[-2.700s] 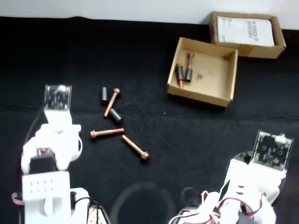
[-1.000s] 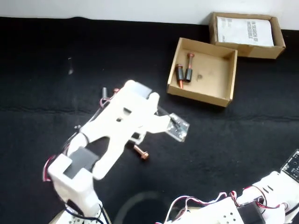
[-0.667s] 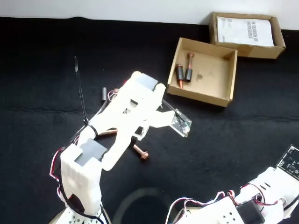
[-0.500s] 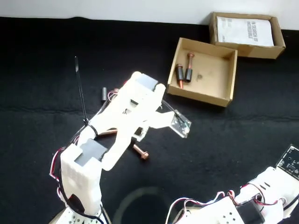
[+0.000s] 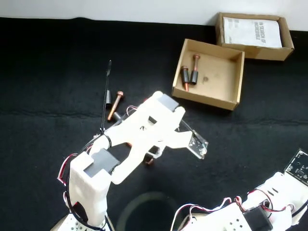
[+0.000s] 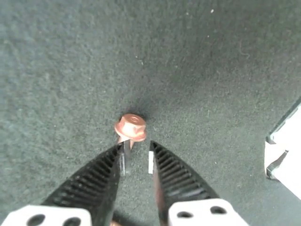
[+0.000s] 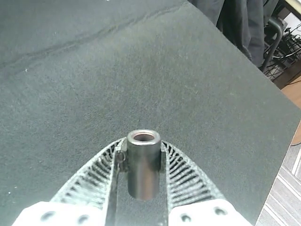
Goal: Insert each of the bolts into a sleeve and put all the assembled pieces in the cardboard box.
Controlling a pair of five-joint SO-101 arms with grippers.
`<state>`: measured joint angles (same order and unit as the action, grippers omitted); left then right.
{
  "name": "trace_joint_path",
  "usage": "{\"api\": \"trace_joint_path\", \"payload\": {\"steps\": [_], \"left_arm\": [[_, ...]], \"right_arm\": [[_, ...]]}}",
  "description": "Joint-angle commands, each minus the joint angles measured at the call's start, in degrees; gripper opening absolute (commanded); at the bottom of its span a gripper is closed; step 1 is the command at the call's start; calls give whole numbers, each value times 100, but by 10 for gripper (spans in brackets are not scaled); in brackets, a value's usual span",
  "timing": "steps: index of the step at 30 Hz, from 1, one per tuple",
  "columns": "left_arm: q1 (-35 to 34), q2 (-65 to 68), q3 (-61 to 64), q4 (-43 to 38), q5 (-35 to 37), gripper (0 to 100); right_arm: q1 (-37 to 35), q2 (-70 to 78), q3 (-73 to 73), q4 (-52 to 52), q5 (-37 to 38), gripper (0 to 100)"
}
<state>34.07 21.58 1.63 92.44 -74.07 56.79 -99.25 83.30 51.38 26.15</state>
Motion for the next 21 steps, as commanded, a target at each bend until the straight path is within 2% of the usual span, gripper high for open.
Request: {"api": "trace_joint_path", "payload": {"steps": [1, 14, 21], "left_arm": [[4, -207, 4, -53, 53, 78], [-409, -207, -4, -88, 35, 82], [-426, -198, 4, -290, 35, 133]], "right_arm": [[4, -48, 13, -110, 53, 8], [-13, -48, 13, -110, 255, 8], [-31, -48, 4, -119, 255, 8]]}}
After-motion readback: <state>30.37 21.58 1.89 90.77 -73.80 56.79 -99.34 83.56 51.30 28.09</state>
